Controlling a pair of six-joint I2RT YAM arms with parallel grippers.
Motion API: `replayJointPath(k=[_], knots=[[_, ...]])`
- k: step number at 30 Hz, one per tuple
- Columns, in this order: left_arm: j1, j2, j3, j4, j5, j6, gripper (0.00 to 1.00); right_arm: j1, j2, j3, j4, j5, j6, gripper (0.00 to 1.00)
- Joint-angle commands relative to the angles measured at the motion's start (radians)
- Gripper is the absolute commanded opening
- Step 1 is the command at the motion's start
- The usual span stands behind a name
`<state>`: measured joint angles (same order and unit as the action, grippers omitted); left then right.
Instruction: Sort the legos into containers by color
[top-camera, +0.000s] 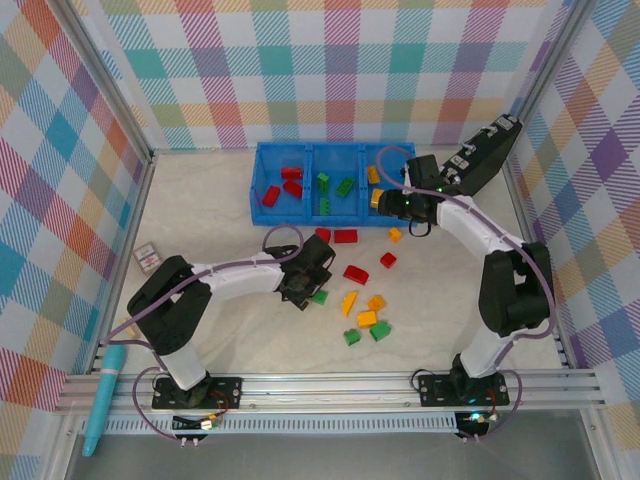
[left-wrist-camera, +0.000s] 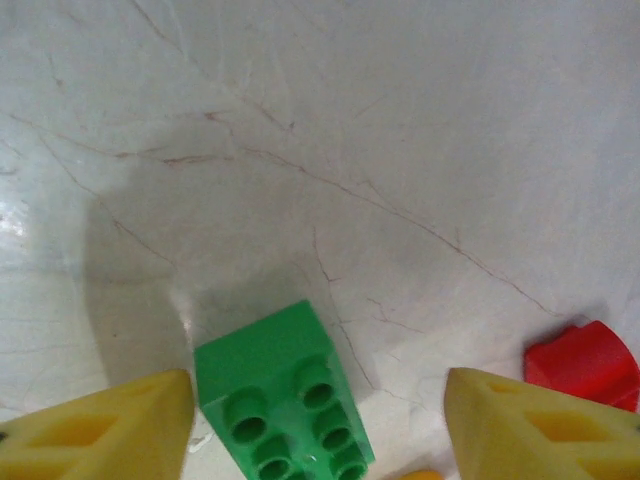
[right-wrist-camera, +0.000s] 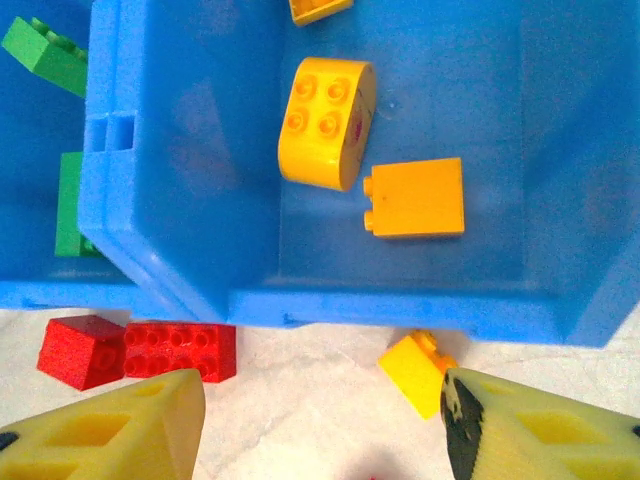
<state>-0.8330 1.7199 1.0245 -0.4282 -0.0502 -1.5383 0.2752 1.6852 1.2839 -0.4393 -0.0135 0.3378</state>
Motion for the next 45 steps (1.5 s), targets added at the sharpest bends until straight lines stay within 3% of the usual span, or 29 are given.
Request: replayJointPath(k=[1,3,12,15,19,23,30,36,45], knots=[[-0.014,0.038,0.0,0.017,0.027,-0.03,0.62,0.005,-0.058,-0.028,-0.004,-0.034,0.039,0.64],[-0.015,0.054,0.003,0.01,0.033,-0.024,0.61,0.006,-0.065,-0.036,-0.003,-0.04,0.042,0.65],[-0.02,0.059,-0.03,0.018,0.056,-0.034,0.33,0.011,-0.094,-0.085,-0.02,-0.125,0.089,0.65],[-0.021,0.054,-0.028,0.012,0.062,-0.021,0.27,0.031,-0.115,-0.145,-0.028,-0.169,0.104,0.77],[-0.001,0.018,-0.017,-0.02,0.055,0.049,0.2,0.058,-0.168,-0.235,-0.053,-0.193,0.142,0.8],[0.036,-0.058,0.009,-0.078,0.034,0.133,0.19,0.111,-0.245,-0.298,-0.065,-0.229,0.23,0.8],[0.123,-0.186,0.104,-0.182,-0.003,0.332,0.19,0.246,-0.298,-0.335,-0.079,-0.156,0.329,0.78],[0.16,-0.282,0.123,-0.119,-0.002,0.507,0.18,0.335,-0.228,-0.285,-0.097,-0.115,0.318,0.77],[0.226,-0.297,0.401,-0.148,-0.181,0.895,0.2,0.46,-0.108,-0.217,-0.152,-0.028,0.375,0.76]])
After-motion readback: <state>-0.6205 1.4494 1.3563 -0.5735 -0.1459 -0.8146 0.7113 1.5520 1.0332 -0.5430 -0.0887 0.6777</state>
